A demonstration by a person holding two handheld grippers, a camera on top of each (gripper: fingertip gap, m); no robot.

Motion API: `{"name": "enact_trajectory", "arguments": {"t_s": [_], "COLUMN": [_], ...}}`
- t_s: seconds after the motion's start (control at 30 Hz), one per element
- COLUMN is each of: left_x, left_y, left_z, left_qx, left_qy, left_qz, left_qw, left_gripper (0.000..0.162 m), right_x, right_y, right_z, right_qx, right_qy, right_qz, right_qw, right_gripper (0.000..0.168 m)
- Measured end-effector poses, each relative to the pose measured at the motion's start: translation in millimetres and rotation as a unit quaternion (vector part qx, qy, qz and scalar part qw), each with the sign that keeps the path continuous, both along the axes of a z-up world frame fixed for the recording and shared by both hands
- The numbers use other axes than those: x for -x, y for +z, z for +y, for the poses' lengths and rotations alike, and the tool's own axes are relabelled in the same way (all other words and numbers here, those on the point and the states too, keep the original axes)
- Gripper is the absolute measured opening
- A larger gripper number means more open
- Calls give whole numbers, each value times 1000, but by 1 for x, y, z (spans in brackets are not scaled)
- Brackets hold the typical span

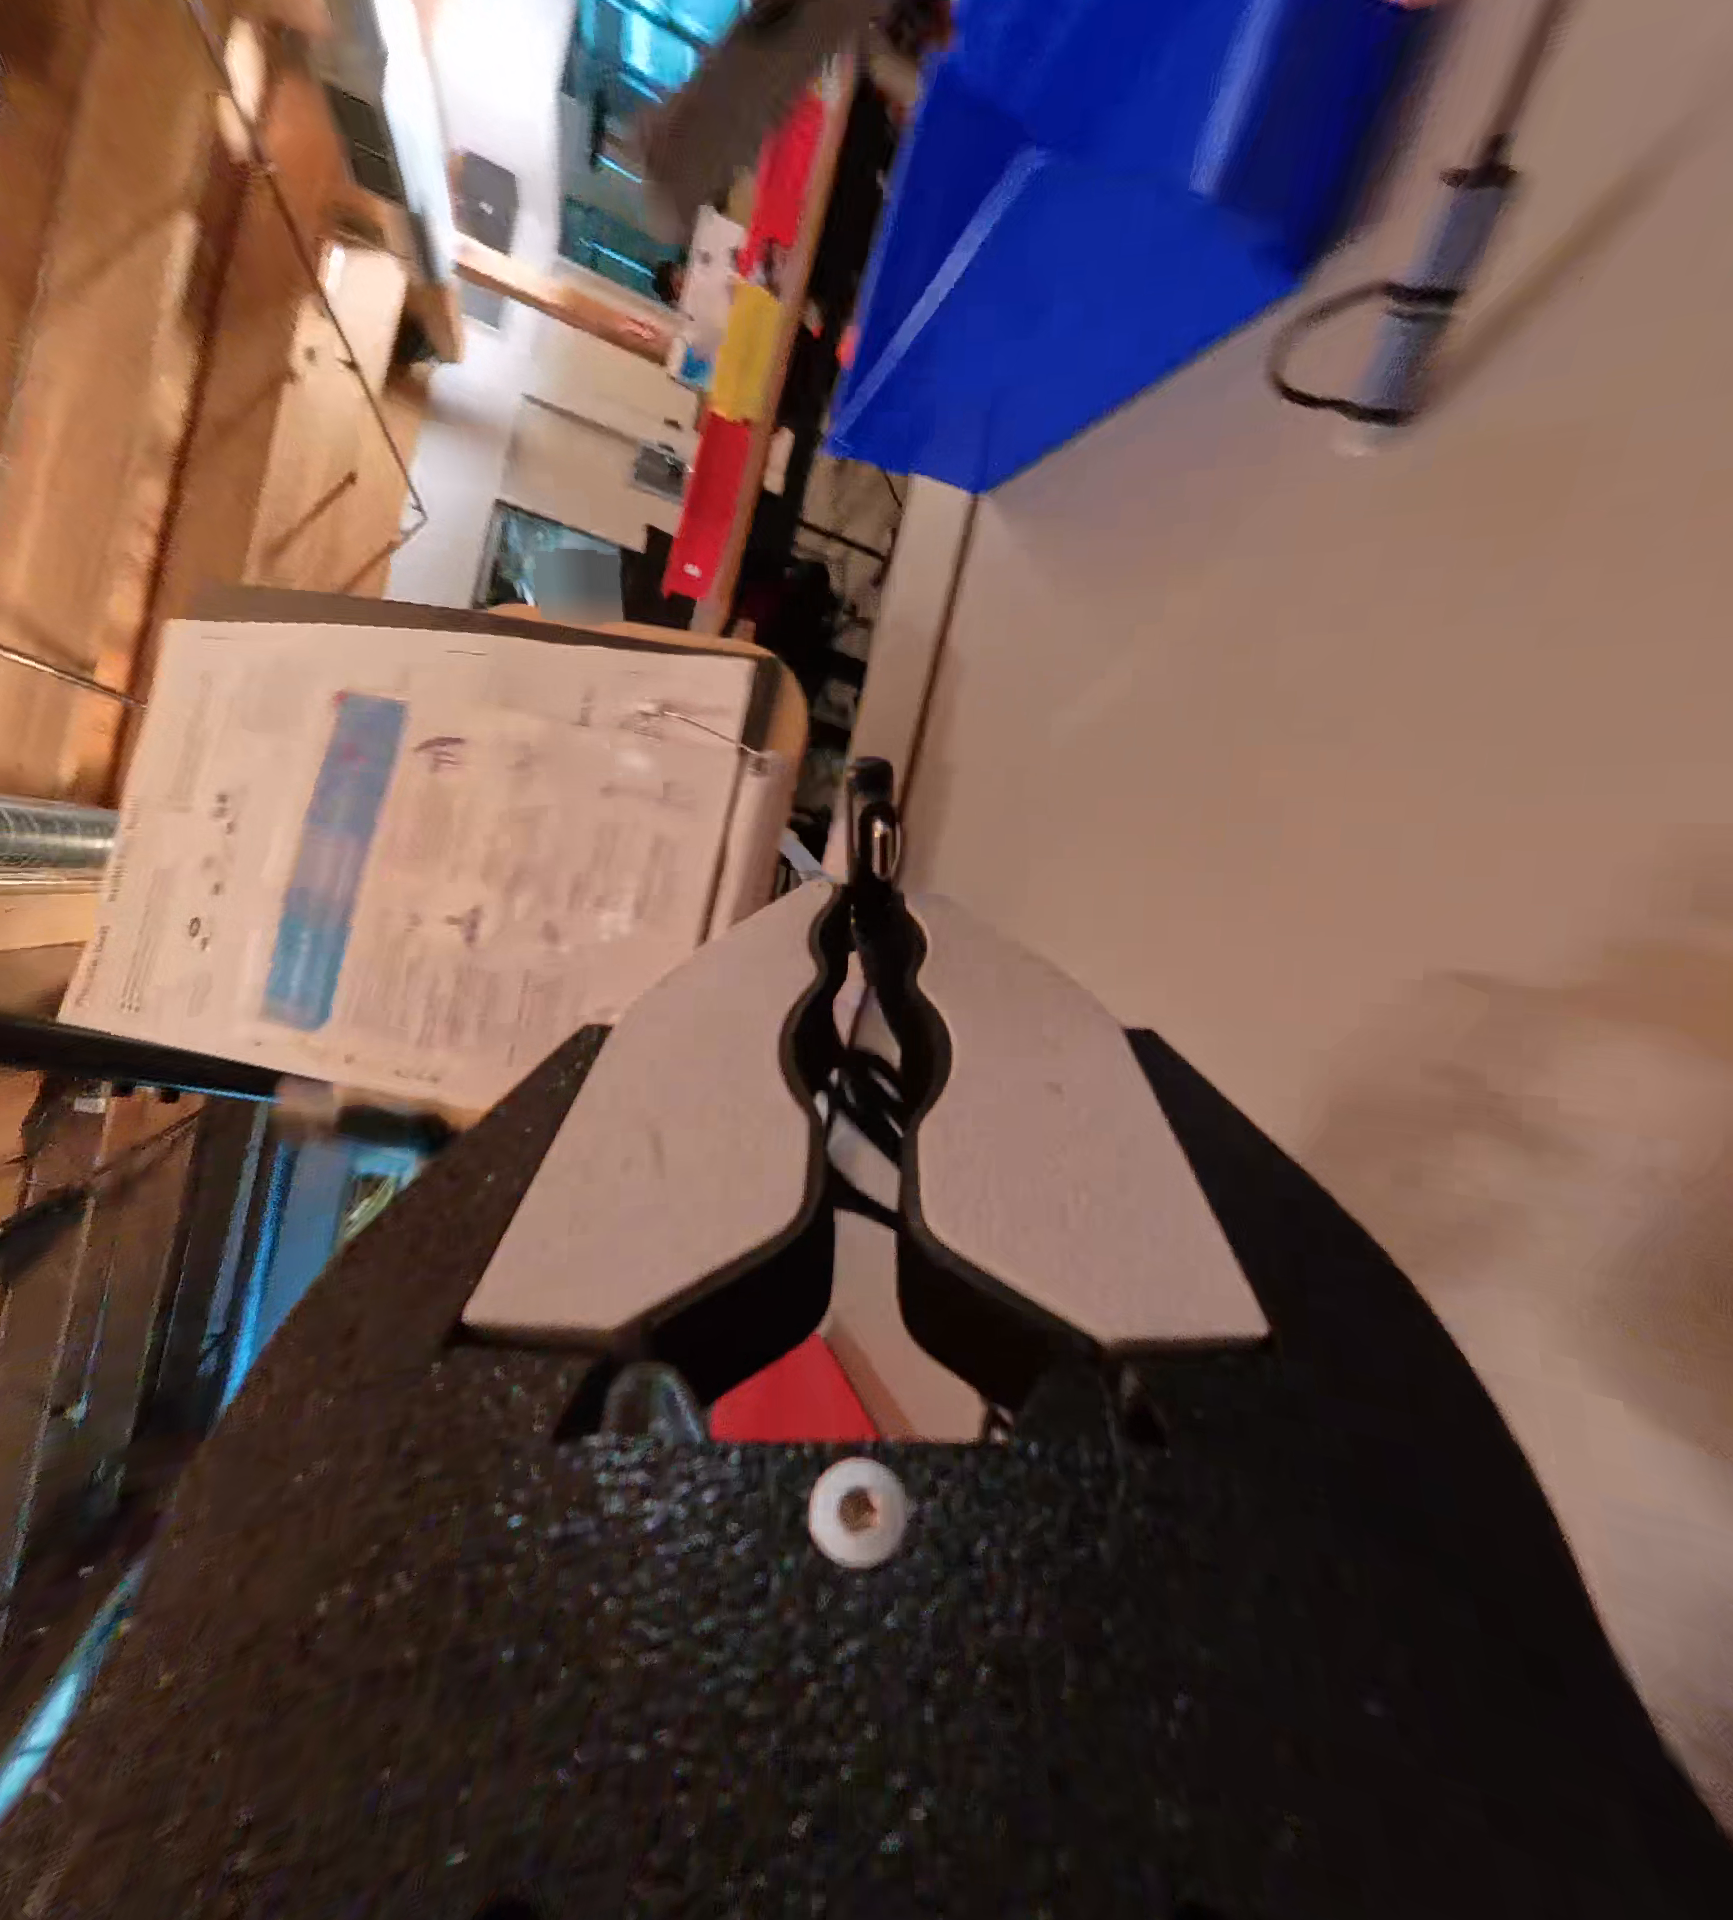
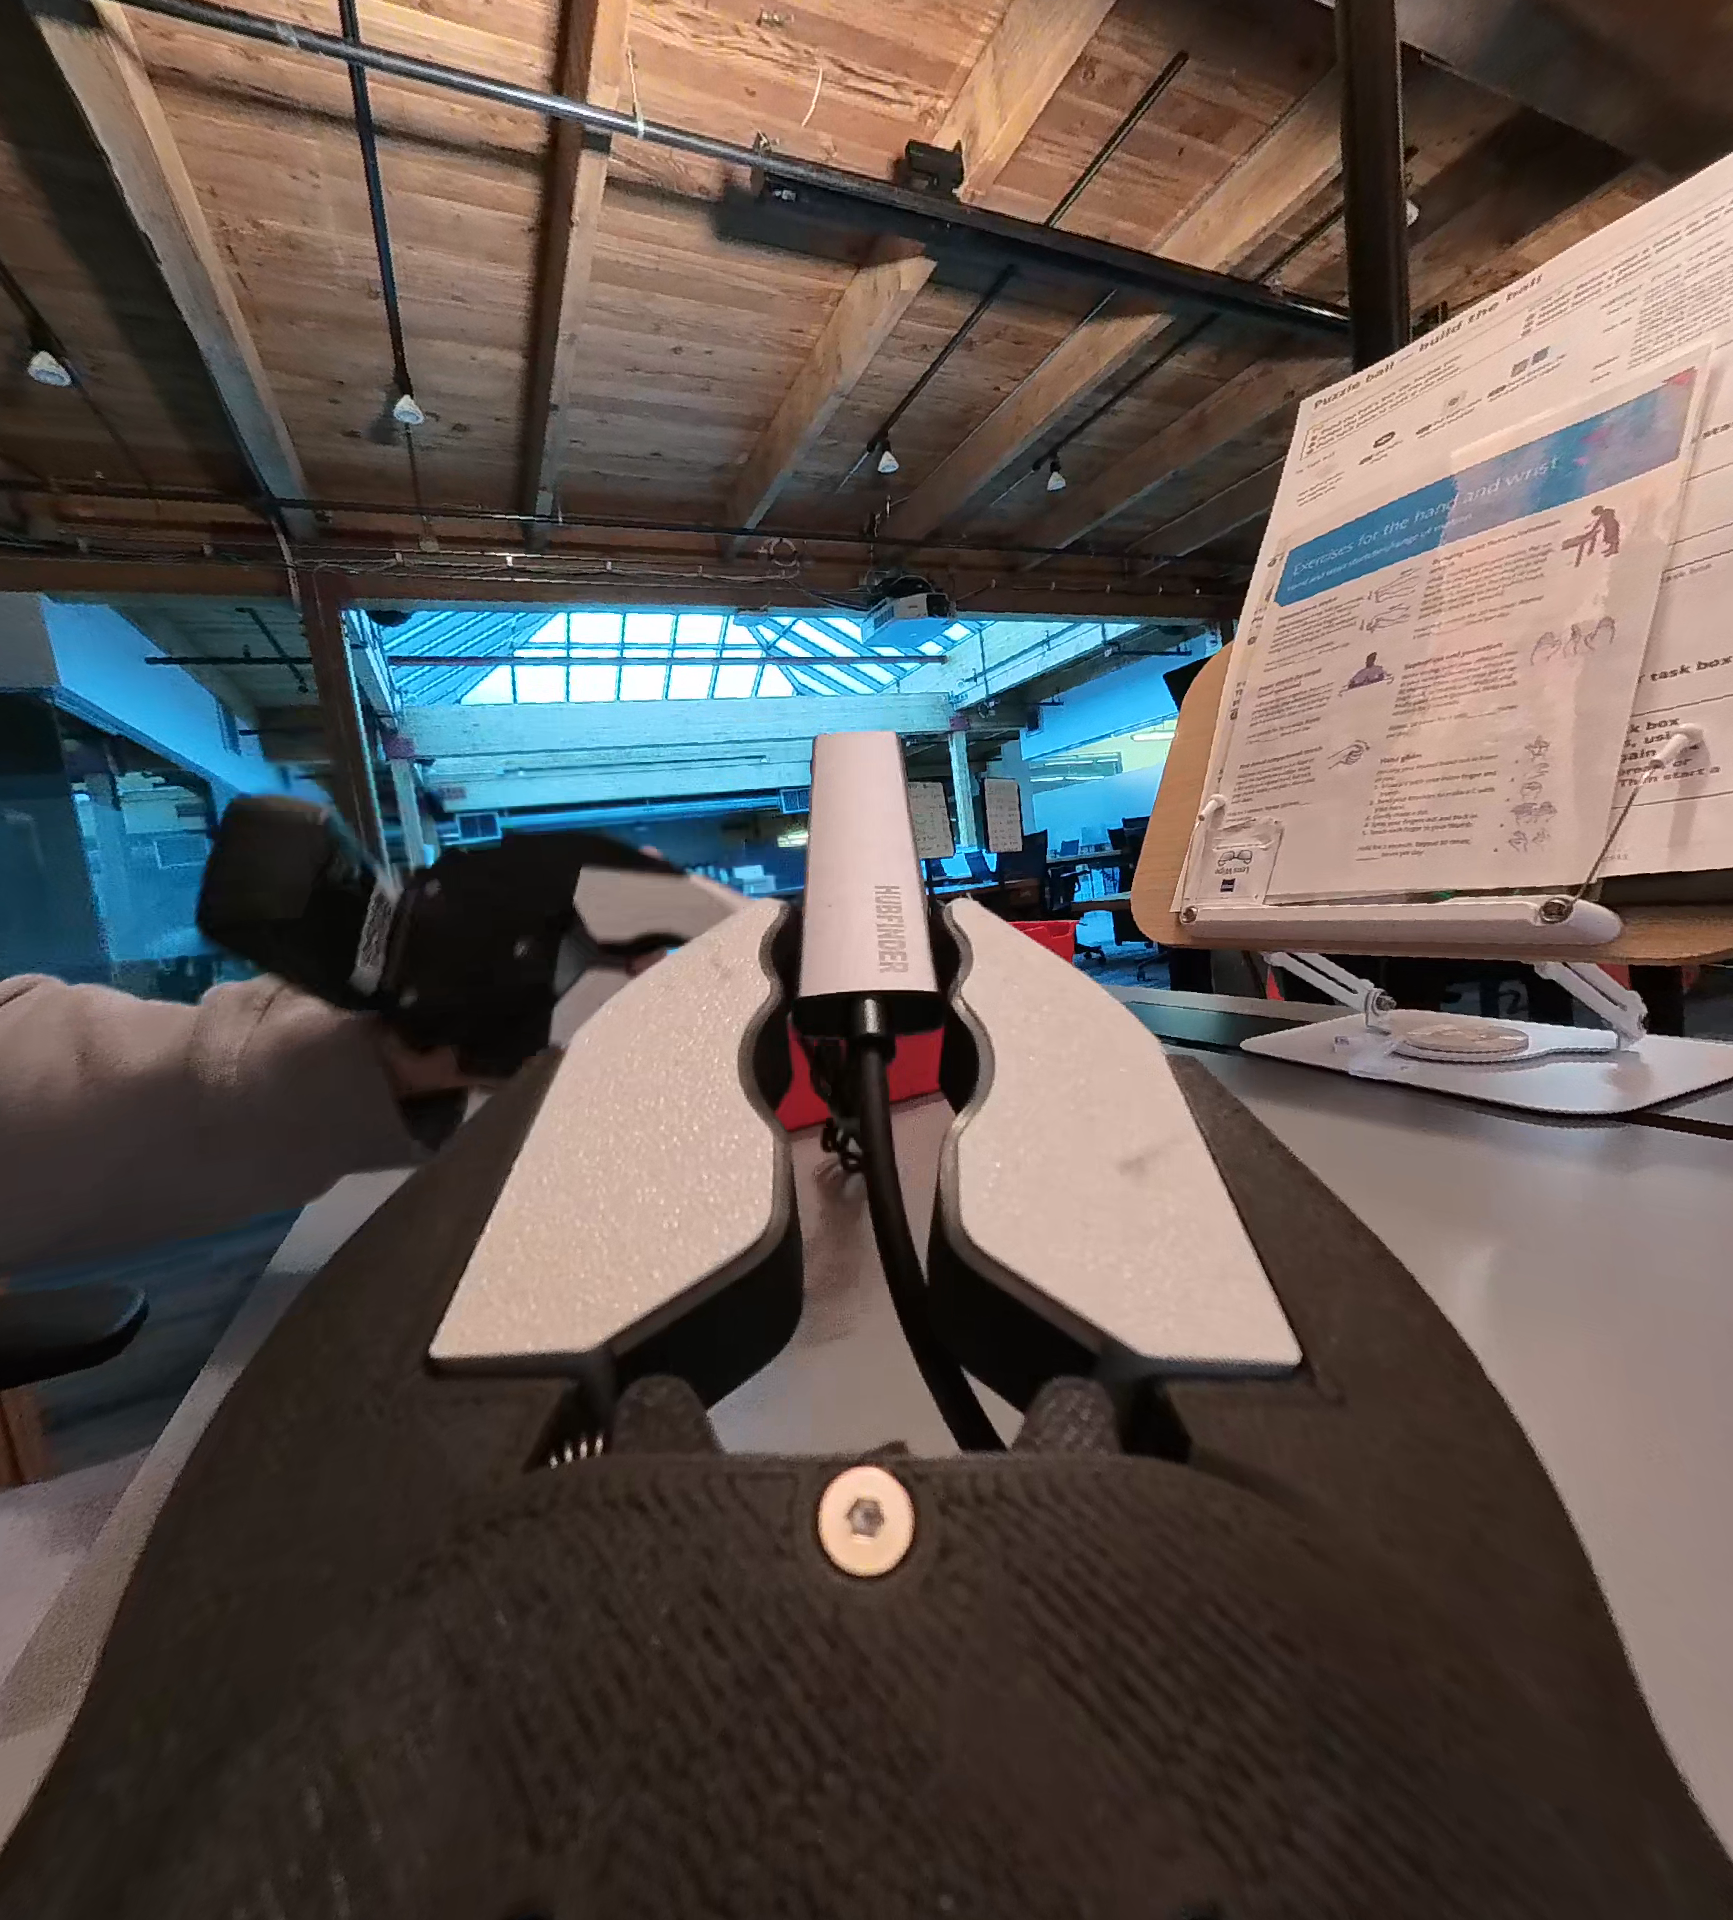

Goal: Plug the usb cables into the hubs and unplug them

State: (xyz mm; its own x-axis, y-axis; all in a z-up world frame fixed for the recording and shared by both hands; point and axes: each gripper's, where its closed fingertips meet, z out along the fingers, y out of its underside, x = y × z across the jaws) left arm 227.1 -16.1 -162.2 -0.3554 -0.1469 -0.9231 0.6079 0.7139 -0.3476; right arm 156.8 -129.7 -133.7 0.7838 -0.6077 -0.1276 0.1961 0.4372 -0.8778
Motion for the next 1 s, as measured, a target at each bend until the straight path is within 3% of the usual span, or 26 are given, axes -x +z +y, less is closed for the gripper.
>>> {"name": "enact_trajectory", "arguments": {"t_s": [0.3,0.43,0.53,0.6,0.7,0.73,0.8,0.87,0.9,1.0], "left_x": [42,46,49,50,49,50,54,53,48,26], "left_y": [-74,-72,-47,-16,41,57,77,70,55,2], "left_z": [-1,5,9,11,14,15,15,16,15,10], "left_qx": [-83,-71,-17,44,142,169,197,176,157,98], "left_qy": [-35,-53,-84,-111,-151,-163,-187,-187,-166,-87], "left_qz": [104,196,307,388,501,547,657,749,773,789], "left_qw": [991,977,948,914,840,804,704,611,592,600], "left_gripper": [6,5,5,6,6,5,6,6,6,6], "right_x": [0,0,0,0,0,0,0,1,2,2], "right_y": [0,0,0,0,1,1,1,3,4,4], "right_z": [-1,-2,-2,-2,-3,-4,-8,-12,-13,-13], "right_qx": [-3,-5,-7,-6,-6,-6,-10,-20,-25,-26], "right_qy": [0,-1,-2,-2,-4,-7,-11,-13,-10,-12], "right_qz": [0,0,-1,-1,-2,-3,-6,-8,-11,-12], "right_qw": [1000,1000,1000,1000,1000,1000,1000,1000,1000,1000], "right_gripper": [24,24,24,24,24,24,24,24,24,25]}}
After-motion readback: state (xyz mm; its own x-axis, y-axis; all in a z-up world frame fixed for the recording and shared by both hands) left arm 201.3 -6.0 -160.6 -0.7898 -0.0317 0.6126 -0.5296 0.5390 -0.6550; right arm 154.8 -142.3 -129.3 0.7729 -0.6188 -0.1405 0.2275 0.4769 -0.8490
